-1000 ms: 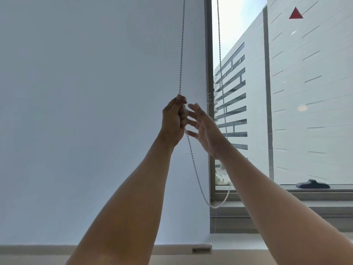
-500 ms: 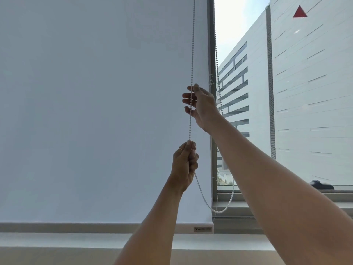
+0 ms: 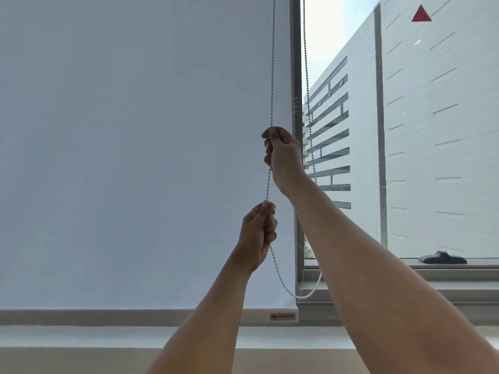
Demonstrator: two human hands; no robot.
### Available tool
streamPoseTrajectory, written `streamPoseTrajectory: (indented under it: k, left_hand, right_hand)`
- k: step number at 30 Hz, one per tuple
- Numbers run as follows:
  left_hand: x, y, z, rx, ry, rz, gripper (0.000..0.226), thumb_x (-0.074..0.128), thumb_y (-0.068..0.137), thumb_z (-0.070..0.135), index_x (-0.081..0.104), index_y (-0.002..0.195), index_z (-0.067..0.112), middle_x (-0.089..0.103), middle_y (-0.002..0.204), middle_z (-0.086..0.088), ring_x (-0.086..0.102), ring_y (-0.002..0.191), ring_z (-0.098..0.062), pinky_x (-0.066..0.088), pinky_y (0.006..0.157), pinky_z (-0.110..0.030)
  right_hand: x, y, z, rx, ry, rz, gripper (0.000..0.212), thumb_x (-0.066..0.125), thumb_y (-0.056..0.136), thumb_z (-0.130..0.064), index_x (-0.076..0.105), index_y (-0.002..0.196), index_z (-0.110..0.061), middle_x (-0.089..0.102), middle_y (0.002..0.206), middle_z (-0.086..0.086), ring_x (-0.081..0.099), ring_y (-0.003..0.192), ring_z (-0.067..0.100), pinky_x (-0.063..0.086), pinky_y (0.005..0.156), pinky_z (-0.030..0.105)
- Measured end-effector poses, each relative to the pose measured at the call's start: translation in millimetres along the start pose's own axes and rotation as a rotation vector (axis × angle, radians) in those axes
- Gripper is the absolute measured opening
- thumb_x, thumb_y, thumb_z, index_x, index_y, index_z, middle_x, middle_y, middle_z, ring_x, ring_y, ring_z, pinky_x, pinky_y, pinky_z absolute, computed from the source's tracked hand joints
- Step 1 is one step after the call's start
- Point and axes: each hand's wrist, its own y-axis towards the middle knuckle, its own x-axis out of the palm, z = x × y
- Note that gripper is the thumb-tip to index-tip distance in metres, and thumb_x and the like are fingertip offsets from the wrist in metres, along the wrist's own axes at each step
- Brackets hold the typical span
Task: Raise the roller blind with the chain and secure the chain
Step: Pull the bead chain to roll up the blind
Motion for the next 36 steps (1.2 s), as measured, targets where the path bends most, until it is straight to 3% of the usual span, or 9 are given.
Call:
streamPoseTrajectory:
  k: [3,6,10,13,17,22,25,29,36]
  left_hand:
    - [-7,3,6,-0.072,0.0,-0.13,0.037,0.037,0.097,0.025,0.058,0.069,0.016,0.042,0.047,0.007,0.037,0.042,-0.004,0.031,0.039,-0.013]
    - [-14,8,22,-0.155,0.058,-0.213,0.033,0.043,0.092,0.028,0.07,0.077,0.016,0.066,0.066,0.002,0.06,0.062,-0.009,0.048,0.058,-0.019]
    - [-13,29,54,-0.139,0.041,-0.12,0.04,0.034,0.095,0.04,0.065,0.101,0.014,0.073,0.089,-0.001,0.068,0.086,-0.014,0.051,0.083,-0.028]
    - [-2,44,78,-0.055,0.031,-0.046,0.042,0.032,0.098,0.037,0.059,0.11,0.007,0.069,0.095,-0.005,0.065,0.093,-0.017,0.048,0.091,-0.03]
    - [21,57,104,0.006,0.061,-0.018,0.043,0.033,0.099,0.032,0.052,0.121,0.0,0.065,0.095,-0.007,0.064,0.088,-0.017,0.051,0.078,-0.027]
    - [44,63,119,0.043,0.197,-0.009,0.032,0.035,0.098,0.032,0.061,0.097,0.015,0.065,0.088,-0.001,0.063,0.08,-0.015,0.049,0.068,-0.028]
    - [56,64,124,0.067,0.214,0.008,0.03,0.036,0.098,0.031,0.06,0.098,0.013,0.058,0.079,0.0,0.057,0.07,-0.013,0.045,0.065,-0.025]
    - [66,65,127,0.069,0.215,0.045,0.029,0.038,0.098,0.03,0.061,0.089,0.013,0.046,0.064,0.001,0.042,0.053,-0.008,0.035,0.05,-0.018]
    - [66,64,120,0.041,0.203,0.13,0.033,0.039,0.098,0.032,0.059,0.083,0.011,0.036,0.058,0.001,0.029,0.047,-0.008,0.023,0.044,-0.018]
  right_hand:
    - [-6,0,-1,-0.021,0.008,-0.031,0.036,0.04,0.096,-0.011,0.058,0.065,-0.017,0.038,0.056,-0.004,0.031,0.046,0.004,0.029,0.04,0.014]
    - [-12,-4,0,-0.03,0.005,-0.038,0.035,0.041,0.096,-0.011,0.059,0.066,-0.016,0.04,0.057,-0.004,0.032,0.046,0.004,0.029,0.041,0.014]
    - [-18,-14,7,-0.027,0.021,-0.044,0.035,0.042,0.096,-0.01,0.059,0.066,-0.015,0.042,0.057,-0.004,0.034,0.043,0.002,0.03,0.041,0.015]
    - [-20,-26,19,0.0,0.052,-0.076,0.032,0.042,0.095,-0.011,0.058,0.068,-0.015,0.045,0.049,-0.01,0.037,0.041,0.0,0.033,0.042,0.013]
    - [-22,-41,37,0.039,0.037,-0.09,0.03,0.043,0.096,-0.014,0.06,0.071,-0.016,0.041,0.056,-0.005,0.033,0.047,0.003,0.03,0.044,0.014]
    - [-21,-52,44,0.06,0.028,-0.095,0.034,0.041,0.096,-0.014,0.059,0.068,-0.015,0.039,0.056,-0.004,0.031,0.047,0.004,0.027,0.044,0.014]
    - [-21,-56,43,0.058,0.015,-0.102,0.035,0.04,0.096,-0.013,0.059,0.068,-0.015,0.037,0.056,-0.004,0.03,0.045,0.003,0.026,0.043,0.013]
    - [-24,-64,49,0.069,-0.008,-0.111,0.035,0.04,0.097,-0.013,0.06,0.068,-0.016,0.04,0.052,-0.008,0.031,0.046,0.003,0.028,0.042,0.012]
    - [-34,-81,72,0.094,-0.024,-0.137,0.04,0.04,0.096,-0.012,0.06,0.064,-0.021,0.042,0.045,-0.016,0.032,0.042,0.001,0.029,0.041,0.011]
